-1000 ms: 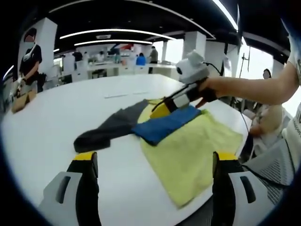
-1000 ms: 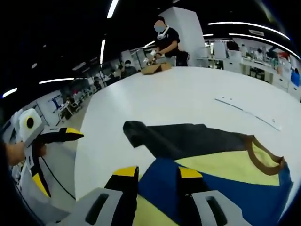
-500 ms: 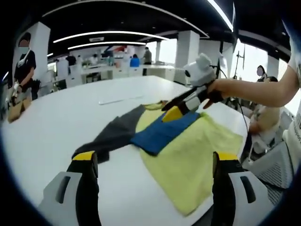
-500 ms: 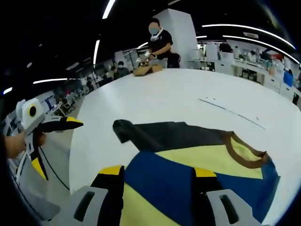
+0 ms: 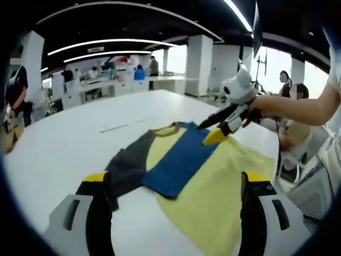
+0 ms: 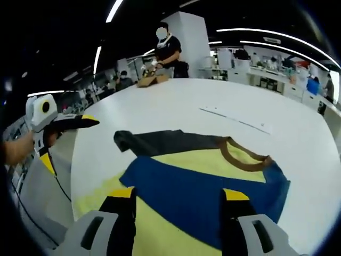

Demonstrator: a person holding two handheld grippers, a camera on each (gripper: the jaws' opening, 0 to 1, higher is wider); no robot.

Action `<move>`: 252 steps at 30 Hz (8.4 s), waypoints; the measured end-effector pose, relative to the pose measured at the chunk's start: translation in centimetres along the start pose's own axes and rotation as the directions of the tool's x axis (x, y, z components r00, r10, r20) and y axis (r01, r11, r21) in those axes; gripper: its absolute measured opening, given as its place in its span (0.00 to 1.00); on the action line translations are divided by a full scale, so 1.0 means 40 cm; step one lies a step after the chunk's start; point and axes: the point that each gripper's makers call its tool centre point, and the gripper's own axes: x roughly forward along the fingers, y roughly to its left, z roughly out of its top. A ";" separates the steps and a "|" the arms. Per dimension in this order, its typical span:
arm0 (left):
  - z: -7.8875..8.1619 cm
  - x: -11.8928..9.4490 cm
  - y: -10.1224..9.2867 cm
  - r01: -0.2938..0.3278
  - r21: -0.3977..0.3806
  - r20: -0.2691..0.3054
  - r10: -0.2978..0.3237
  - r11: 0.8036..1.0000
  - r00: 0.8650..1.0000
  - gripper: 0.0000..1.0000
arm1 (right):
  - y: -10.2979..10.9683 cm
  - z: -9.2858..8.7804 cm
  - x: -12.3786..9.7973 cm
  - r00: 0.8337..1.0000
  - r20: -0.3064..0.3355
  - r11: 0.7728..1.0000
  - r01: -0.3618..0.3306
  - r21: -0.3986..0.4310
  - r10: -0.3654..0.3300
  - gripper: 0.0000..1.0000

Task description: Fold the garment on the visible template until the final outline fits inside the template.

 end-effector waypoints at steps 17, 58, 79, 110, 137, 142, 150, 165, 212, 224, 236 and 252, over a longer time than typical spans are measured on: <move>0.088 0.175 -0.052 0.134 0.068 -0.006 -0.134 0.989 0.991 0.96 | -0.127 -0.102 -0.142 0.994 -0.007 0.994 0.106 0.020 -0.105 0.58; 0.197 0.653 -0.189 0.365 0.113 -0.046 -0.362 0.924 0.931 0.81 | -0.230 -0.222 -0.160 0.989 0.014 0.989 0.148 -0.007 -0.148 0.29; 0.131 0.858 -0.207 0.453 0.096 -0.167 -0.435 0.886 0.885 0.39 | -0.237 -0.224 -0.138 0.990 0.014 0.989 0.140 -0.050 -0.140 0.20; 0.089 0.881 -0.209 0.500 0.162 -0.290 -0.443 0.851 0.848 0.00 | -0.231 -0.247 -0.105 0.982 -0.089 0.946 0.135 -0.295 -0.168 0.09; 0.145 0.894 -0.222 0.488 0.156 -0.251 -0.443 0.859 0.861 0.00 | -0.260 -0.220 -0.148 0.975 -0.018 0.959 0.213 -0.185 -0.220 0.00; 0.162 0.907 -0.241 0.486 0.151 -0.235 -0.446 0.861 0.864 0.00 | -0.277 -0.228 -0.161 0.971 -0.019 0.958 0.232 -0.167 -0.239 0.00; 0.159 0.943 -0.261 0.475 0.158 -0.243 -0.432 0.866 0.868 0.00 | -0.292 -0.239 -0.175 0.967 -0.035 0.955 0.244 -0.170 -0.254 0.00; 0.163 0.993 -0.261 0.409 0.177 -0.220 -0.369 0.895 0.903 0.00 | -0.314 -0.295 -0.161 0.955 -0.114 0.954 0.253 -0.159 -0.273 0.00; 0.292 0.592 -0.033 0.245 0.148 -0.014 -0.246 0.958 0.969 0.99 | -0.165 -0.154 -0.263 0.993 0.071 0.987 0.085 0.133 -0.095 0.86; 0.234 0.410 0.071 0.147 0.127 -0.019 -0.145 0.981 0.989 0.99 | -0.099 -0.158 -0.283 0.998 0.049 0.994 0.045 0.103 -0.050 0.88; 0.175 0.269 0.108 0.087 0.071 -0.008 -0.087 0.994 0.996 0.99 | -0.058 -0.160 -0.307 0.999 0.038 0.996 0.031 0.084 -0.034 0.88; 0.067 0.106 0.190 -0.043 -0.026 -0.018 0.043 0.999 0.999 0.98 | -0.004 -0.155 -0.323 0.999 0.034 0.999 0.001 0.042 -0.003 0.90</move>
